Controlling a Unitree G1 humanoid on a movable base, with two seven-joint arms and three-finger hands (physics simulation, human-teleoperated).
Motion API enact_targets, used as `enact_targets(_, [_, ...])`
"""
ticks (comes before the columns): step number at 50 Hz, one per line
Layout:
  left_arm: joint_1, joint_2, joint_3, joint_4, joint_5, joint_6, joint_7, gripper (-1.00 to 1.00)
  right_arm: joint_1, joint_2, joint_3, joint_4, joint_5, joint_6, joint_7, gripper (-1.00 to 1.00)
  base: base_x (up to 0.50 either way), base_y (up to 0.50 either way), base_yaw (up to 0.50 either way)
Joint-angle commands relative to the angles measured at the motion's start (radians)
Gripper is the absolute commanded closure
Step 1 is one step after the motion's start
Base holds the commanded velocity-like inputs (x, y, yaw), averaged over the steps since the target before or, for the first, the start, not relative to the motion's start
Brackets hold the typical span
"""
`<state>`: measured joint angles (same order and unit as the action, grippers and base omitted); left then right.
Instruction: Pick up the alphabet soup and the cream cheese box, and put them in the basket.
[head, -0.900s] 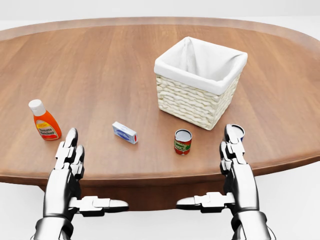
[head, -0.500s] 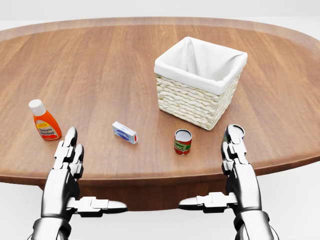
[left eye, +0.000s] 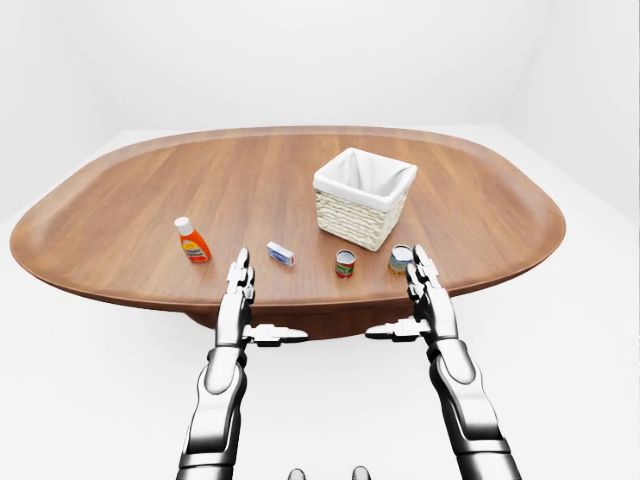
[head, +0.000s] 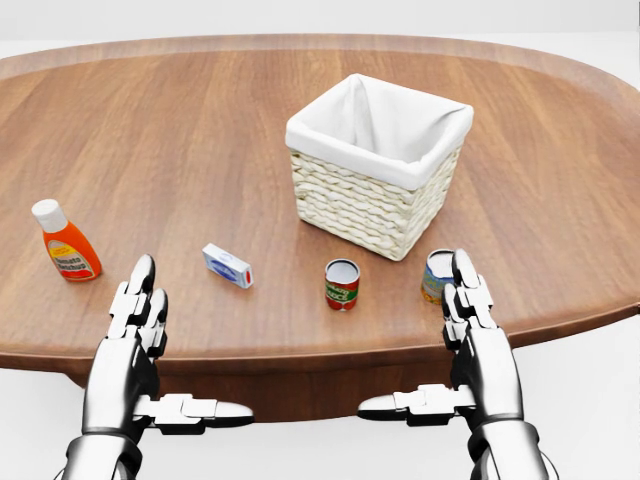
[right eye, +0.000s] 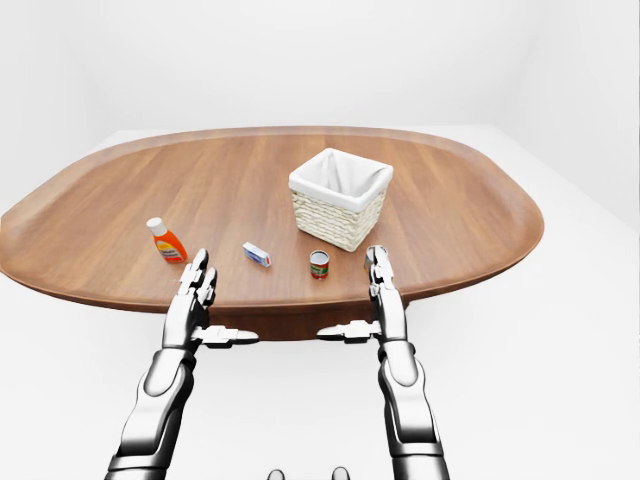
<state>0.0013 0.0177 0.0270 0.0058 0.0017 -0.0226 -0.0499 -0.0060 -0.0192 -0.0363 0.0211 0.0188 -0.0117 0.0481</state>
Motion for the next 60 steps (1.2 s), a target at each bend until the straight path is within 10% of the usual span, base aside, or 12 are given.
enact_targets(1, [0.001, 0.000, -0.001, 0.003, 0.002, -0.004, 0.000, -1.00, 0.002, -0.001, 0.000, -0.002, 0.002, -0.001, 0.003, -1.00, 0.00, -0.18, 0.00])
enact_targets(60, [-0.001, 0.001, -0.001, 0.006, 0.006, -0.005, -0.001, -1.00, 0.001, 0.001, 0.003, -0.003, 0.002, 0.001, 0.003, -1.00, 0.00, -0.14, 0.00])
